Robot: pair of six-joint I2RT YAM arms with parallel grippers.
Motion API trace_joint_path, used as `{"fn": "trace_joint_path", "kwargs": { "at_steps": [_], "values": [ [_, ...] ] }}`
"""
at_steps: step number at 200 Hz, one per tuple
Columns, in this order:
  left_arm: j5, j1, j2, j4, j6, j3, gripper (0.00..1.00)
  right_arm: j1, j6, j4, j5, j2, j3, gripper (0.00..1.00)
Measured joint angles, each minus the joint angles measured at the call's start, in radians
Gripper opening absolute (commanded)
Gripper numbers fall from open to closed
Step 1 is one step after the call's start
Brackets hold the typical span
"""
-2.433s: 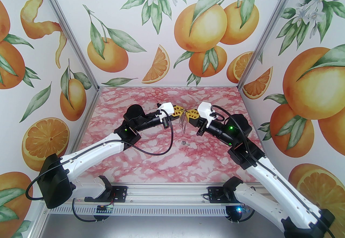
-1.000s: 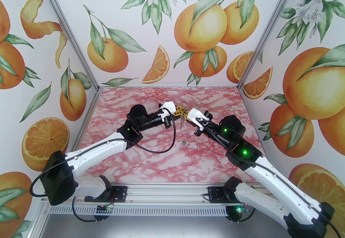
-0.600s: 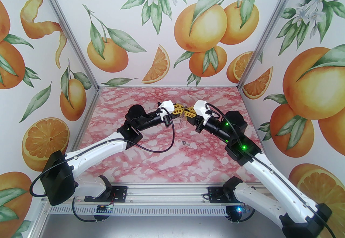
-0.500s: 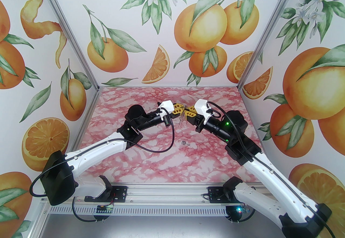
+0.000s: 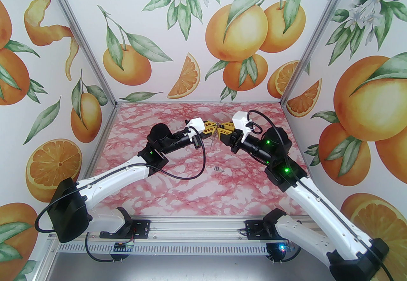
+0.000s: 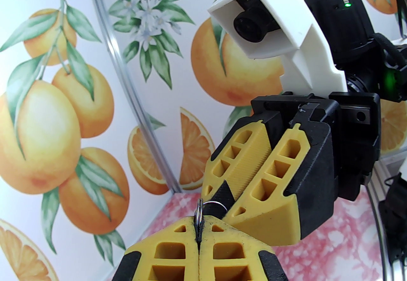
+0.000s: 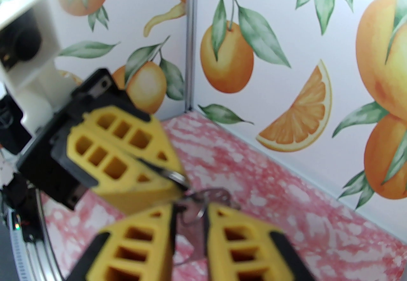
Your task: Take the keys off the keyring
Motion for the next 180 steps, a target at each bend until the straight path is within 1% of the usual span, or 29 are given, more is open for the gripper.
{"fn": "trace_joint_path", "kwargs": {
  "at_steps": [17,33,48,67,85,123,153,180],
  "values": [
    [0.0,0.0,0.0,0.001,0.001,-0.002,0.0,-0.012,0.027,0.011,-0.011,0.003,0.0,0.2],
    [-0.002,0.0,0.0,0.006,0.001,-0.006,0.0,-0.018,0.049,0.022,-0.024,0.006,0.0,0.12],
    [-0.003,0.0,0.0,0.007,0.001,-0.006,0.0,-0.02,0.067,0.029,-0.036,0.008,0.0,0.12],
    [-0.008,0.0,0.0,0.006,0.001,-0.007,0.0,-0.023,0.078,0.03,-0.045,0.011,0.0,0.08],
    [-0.013,0.0,0.0,0.007,0.001,-0.007,0.0,-0.023,0.082,0.029,-0.046,0.011,0.0,0.0],
    [-0.034,-0.003,0.0,0.005,0.001,-0.008,0.0,-0.023,0.057,0.022,-0.045,0.008,0.0,0.0],
    [-0.064,-0.01,0.0,0.006,0.0,-0.014,0.0,-0.023,0.054,0.015,-0.012,-0.023,0.0,0.0],
    [-0.084,-0.016,0.0,0.013,-0.003,-0.02,0.0,-0.023,0.055,-0.031,0.0,-0.029,0.019,0.0]
  ]
}}
